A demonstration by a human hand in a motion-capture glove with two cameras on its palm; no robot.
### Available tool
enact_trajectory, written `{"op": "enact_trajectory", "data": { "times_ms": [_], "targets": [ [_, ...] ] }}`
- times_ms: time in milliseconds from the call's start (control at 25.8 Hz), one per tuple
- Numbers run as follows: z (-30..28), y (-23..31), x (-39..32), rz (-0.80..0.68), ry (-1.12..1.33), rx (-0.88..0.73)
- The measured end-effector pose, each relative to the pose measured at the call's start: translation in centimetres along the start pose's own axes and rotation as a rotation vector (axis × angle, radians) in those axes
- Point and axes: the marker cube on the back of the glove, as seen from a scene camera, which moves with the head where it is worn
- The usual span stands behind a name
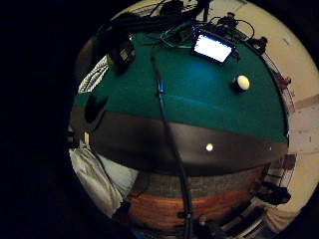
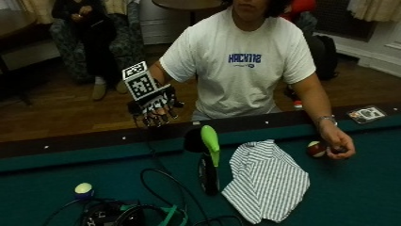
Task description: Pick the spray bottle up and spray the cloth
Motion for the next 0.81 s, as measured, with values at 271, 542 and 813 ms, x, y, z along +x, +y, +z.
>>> {"op": "enact_trajectory", "data": {
  "times_ms": [271, 542, 813],
  "targets": [
    [1.1, -2.4, -0.8, -0.009, -0.067, 0.013],
    [2.5, -4.7, -1.8, 0.006, -0.227, 0.060],
    [3.6, -7.7, -2.9, 0.089, -0.419, 0.210]
  ]
}}
